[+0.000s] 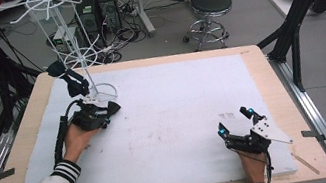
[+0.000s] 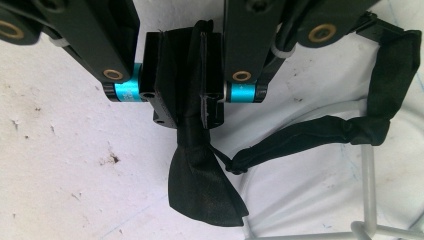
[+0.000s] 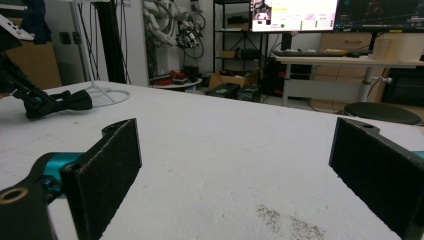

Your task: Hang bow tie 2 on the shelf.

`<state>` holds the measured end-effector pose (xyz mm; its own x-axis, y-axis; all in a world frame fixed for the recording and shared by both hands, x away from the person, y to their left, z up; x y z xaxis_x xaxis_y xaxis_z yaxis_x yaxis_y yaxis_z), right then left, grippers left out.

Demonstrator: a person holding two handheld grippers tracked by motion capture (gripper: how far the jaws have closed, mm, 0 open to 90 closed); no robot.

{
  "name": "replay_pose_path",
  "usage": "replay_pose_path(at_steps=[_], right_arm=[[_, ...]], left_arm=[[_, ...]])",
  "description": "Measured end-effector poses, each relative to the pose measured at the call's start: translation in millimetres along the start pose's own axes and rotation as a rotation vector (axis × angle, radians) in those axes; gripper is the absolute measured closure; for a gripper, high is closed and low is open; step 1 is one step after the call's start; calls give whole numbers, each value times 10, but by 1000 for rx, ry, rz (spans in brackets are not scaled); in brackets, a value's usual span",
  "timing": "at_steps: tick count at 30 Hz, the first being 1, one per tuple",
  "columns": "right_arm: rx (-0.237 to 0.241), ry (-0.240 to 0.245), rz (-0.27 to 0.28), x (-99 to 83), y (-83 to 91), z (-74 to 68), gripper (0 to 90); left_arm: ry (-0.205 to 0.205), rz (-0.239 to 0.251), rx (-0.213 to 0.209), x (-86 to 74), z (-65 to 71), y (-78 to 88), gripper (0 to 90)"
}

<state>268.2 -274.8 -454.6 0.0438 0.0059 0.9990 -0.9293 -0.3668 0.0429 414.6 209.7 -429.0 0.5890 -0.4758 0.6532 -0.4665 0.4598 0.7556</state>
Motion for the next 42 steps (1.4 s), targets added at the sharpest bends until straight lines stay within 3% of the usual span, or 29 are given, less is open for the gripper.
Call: replay_pose_path(at_steps=[7,21,28,42], right_arm=[[0,-1,-2,-1,1,-2,58],[1,-1,-1,-1,0,-4,58],[1,-1,-1,-1,0,-4,58],[0,1,-1,-1,0,-5,58]], left_arm=[[-23,25,-6,-16,17,95,770],[-30,84,0,-66,27,258,770],[-41,93,-11,-91,44,292,770],[-57,174,-41,-155,123,460,770]])
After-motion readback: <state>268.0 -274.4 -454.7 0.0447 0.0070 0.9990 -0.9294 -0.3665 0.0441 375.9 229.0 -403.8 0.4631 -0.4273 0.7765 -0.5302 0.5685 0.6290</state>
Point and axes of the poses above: each handheld gripper's, and its own axes: y roughly backward along the jaws, x roughly out of its top, z roughly to its right, the point moved 1 cm from there along -y, roughly forward along the jaws, and after that the axes turned 5 degrees about -x, right-handed, at the moved point
